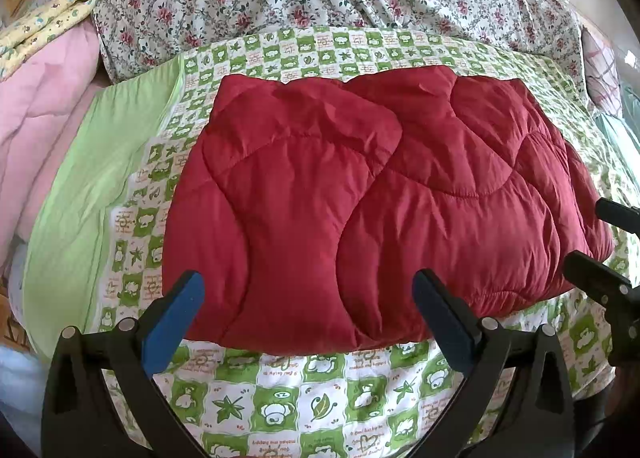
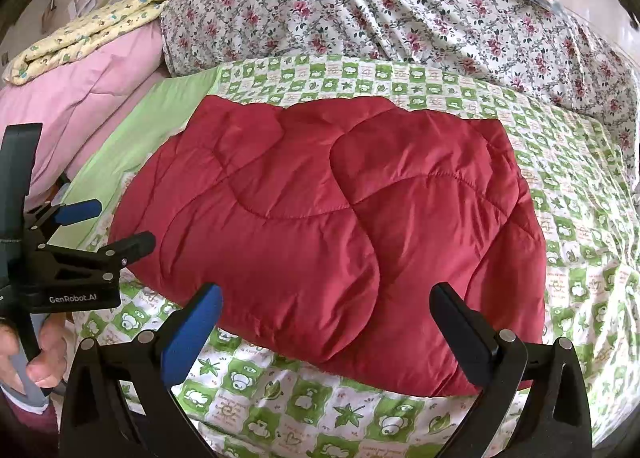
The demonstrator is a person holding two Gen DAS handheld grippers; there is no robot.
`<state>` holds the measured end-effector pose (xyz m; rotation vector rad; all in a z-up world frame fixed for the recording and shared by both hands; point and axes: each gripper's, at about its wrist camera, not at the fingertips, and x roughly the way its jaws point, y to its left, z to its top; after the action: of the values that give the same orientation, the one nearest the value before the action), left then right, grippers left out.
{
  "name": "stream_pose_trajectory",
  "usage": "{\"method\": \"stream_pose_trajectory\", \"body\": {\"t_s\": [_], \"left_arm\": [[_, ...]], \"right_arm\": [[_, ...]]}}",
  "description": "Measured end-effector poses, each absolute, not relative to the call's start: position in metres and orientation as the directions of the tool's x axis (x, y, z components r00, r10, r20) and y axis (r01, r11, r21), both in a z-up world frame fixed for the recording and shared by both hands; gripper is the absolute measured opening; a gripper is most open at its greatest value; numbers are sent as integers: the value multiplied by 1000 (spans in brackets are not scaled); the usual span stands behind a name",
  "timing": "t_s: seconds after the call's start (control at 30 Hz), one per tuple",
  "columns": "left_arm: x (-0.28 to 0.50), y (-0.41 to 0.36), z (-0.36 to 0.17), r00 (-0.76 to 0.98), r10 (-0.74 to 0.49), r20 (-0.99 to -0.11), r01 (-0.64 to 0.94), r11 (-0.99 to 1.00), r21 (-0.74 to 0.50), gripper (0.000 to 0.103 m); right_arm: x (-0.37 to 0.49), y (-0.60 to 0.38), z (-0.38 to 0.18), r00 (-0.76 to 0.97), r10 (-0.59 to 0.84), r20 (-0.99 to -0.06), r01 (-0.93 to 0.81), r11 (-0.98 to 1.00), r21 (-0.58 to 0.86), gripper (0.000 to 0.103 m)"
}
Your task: Fold large clothes
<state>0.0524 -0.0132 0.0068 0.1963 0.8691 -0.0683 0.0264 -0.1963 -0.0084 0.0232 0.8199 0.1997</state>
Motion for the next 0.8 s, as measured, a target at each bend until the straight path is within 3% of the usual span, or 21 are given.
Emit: {"method": "stream_pose_trajectory", "body": {"t_s": [0.8], "left_arm": [[61,-17,5,640,15,-768,146,979,141,103]], "right_arm": [[39,-202,-7,660,186,-728,-169,981,98,103]]}}
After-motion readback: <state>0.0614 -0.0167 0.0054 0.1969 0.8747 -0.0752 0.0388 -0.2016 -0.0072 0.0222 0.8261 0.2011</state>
